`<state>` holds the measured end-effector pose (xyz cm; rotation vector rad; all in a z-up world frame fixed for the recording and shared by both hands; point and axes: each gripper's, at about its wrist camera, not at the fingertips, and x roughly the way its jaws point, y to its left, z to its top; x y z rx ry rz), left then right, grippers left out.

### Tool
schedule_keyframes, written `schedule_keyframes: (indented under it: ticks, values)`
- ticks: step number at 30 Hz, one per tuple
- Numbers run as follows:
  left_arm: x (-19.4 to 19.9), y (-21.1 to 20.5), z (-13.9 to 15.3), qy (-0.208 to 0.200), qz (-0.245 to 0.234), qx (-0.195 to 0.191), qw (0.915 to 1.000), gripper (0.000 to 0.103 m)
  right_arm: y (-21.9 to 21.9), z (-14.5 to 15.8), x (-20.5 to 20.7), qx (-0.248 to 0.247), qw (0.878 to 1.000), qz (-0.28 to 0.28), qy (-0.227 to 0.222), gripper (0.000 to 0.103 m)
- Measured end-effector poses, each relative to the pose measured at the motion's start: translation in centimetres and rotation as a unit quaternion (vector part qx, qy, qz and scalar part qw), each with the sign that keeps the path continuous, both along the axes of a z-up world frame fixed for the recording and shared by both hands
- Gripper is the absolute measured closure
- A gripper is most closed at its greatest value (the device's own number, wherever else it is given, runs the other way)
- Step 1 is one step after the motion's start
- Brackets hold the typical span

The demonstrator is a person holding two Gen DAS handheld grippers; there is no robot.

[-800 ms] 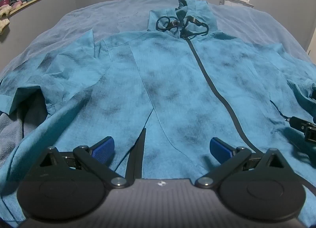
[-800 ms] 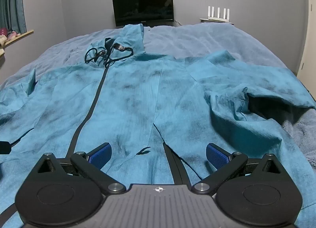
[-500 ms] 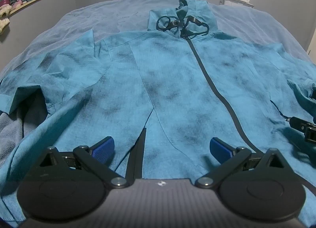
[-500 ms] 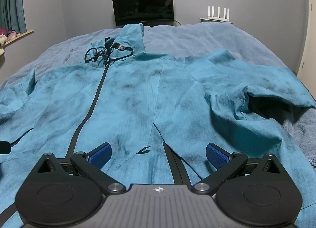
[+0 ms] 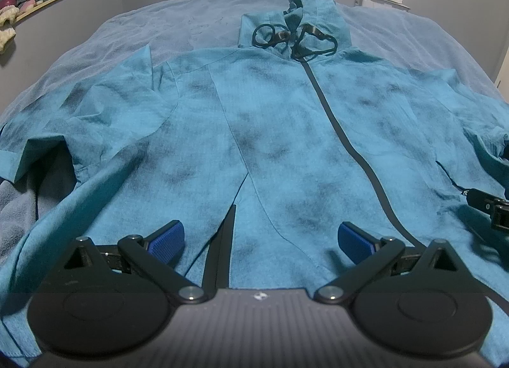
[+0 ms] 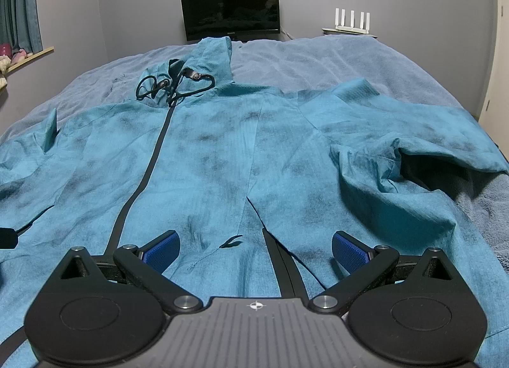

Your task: Fold large clothes

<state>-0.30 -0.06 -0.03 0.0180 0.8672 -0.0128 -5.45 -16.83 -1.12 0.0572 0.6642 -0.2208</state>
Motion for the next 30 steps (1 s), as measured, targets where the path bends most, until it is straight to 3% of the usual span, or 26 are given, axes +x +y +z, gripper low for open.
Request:
schedule_keyframes:
  ticks: [13,17,20,23,26,28,30]
  values:
    - [0.3,0.2,-0.2,-0.004,0.001,-0.002,1.0,0.0,-0.3,0.1,-0.2,0.001,1.0,-0.004,-0.004,0.0]
    - [1.2,0.8,1.6,-0.028,0.004,-0.006,0.9996,0.0,-1.4,1.9,-0.5,0.029,0.999,-0.007,-0.03,0.0]
    - [2.2,1.1,5.2,-0.077,-0.011,-0.001,0.997,0.0,-3.8,5.6,-0.4,0.051,0.996,-0.013,-0.077,0.0]
    - [3.3,1.1,7.8,-0.132,-0.014,0.006,0.9912,0.0,-6.6,8.9,-0.3,0.008,0.991,-0.051,-0.125,0.0]
    - [4.4,0.6,8.7,-0.188,-0.006,0.01,0.9821,0.0,-10.4,10.6,-0.5,-0.055,0.978,-0.112,-0.17,0.0]
    - [5.5,0.4,8.0,-0.173,-0.009,0.003,0.9848,0.0,-13.9,11.0,-0.2,-0.057,0.976,-0.149,-0.152,0.0]
    - [7.0,0.4,6.4,-0.125,-0.027,-0.013,0.9917,0.0,-18.2,10.4,0.2,-0.007,0.979,-0.174,-0.107,0.0]
